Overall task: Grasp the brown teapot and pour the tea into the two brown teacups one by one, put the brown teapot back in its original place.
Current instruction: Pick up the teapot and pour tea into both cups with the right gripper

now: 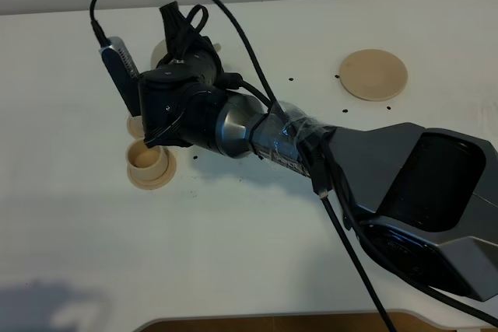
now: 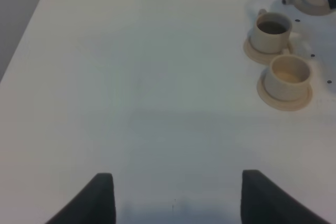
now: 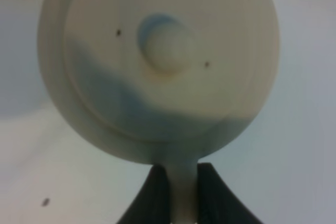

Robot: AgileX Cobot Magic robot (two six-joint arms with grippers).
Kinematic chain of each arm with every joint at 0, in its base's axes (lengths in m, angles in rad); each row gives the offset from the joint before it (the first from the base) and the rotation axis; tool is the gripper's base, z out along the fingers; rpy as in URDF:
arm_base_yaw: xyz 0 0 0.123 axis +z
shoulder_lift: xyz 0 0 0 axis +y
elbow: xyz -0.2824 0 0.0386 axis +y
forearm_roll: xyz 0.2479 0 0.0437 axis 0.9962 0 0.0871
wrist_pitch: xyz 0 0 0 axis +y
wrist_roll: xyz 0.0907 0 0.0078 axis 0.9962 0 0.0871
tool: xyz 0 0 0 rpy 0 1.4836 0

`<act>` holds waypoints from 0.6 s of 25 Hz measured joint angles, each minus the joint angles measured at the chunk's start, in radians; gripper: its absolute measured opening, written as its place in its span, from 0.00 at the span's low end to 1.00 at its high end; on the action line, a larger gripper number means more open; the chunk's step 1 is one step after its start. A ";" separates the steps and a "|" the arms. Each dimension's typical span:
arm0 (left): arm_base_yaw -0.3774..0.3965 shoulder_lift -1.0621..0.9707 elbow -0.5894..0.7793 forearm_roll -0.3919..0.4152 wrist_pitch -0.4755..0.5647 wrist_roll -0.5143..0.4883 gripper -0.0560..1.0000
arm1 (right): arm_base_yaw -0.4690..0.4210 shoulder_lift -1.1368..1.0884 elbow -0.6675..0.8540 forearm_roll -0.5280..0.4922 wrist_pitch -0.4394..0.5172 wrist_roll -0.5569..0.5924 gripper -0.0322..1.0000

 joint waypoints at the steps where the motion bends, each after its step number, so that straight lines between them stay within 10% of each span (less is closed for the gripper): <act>1: 0.000 0.000 0.000 0.000 0.000 0.000 0.58 | 0.000 0.000 0.000 0.001 0.006 0.023 0.14; 15: 0.000 0.000 0.000 0.000 0.000 0.000 0.58 | -0.024 -0.055 -0.053 0.339 0.176 0.219 0.14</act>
